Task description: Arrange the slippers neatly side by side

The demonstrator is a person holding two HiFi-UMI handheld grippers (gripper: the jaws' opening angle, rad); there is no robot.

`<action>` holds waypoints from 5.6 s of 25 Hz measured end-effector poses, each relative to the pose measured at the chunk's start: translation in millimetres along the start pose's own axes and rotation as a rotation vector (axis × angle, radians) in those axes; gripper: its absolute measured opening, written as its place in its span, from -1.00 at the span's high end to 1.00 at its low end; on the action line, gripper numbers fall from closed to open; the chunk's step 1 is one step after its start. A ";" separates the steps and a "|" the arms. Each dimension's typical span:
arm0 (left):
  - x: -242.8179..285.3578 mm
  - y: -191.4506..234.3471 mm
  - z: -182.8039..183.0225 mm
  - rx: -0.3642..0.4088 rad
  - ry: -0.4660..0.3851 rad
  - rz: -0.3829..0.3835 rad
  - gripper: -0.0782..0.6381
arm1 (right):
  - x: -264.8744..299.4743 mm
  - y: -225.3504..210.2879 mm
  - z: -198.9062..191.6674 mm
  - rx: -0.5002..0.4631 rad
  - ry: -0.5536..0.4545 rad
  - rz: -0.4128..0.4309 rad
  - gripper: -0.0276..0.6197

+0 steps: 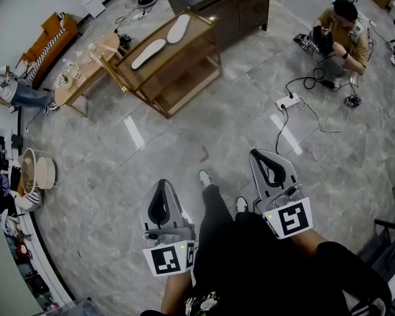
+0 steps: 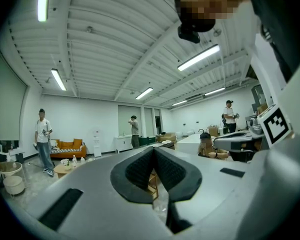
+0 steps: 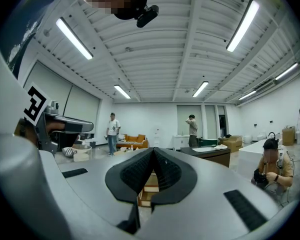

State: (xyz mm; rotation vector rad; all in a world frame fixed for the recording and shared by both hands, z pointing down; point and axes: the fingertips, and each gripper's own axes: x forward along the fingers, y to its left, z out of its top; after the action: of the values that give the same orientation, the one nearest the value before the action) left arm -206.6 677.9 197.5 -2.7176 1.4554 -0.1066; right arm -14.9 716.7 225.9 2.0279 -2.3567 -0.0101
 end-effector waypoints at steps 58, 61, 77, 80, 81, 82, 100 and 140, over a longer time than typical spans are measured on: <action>203.3 181.1 -9.6 -0.033 -0.063 -0.123 0.78 | 246.0 -2.2 22.8 -0.090 0.000 -0.147 0.92; 214.0 192.4 -15.0 -0.041 -0.065 -0.127 0.78 | 248.9 -7.4 20.9 -0.100 0.003 -0.176 0.92; 231.8 198.2 -14.4 -0.057 -0.083 -0.187 0.78 | 248.3 -4.8 24.3 -0.139 0.031 -0.231 0.92; 228.9 193.3 -18.6 -0.062 -0.074 -0.195 0.78 | 241.8 -5.7 17.3 -0.130 0.046 -0.241 0.92; 226.8 190.9 -20.0 -0.060 -0.071 -0.198 0.78 | 239.7 -6.1 14.1 -0.126 0.053 -0.242 0.92; 224.7 189.4 -21.2 -0.055 -0.069 -0.200 0.78 | 238.9 -6.1 11.0 -0.122 0.059 -0.241 0.92; 253.7 229.0 -37.8 -0.051 -0.018 -0.087 0.78 | 303.4 -17.7 -1.7 -0.124 0.070 -0.143 0.92; 481.0 204.0 14.7 0.068 -0.028 0.024 0.78 | 494.4 -191.0 6.0 -0.067 0.014 0.028 0.92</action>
State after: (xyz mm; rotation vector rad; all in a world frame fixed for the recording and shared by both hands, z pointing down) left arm -108.5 164.7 182.3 -2.6364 1.4492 -0.1142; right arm 100.1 199.3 224.9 1.9593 -2.3430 -0.0731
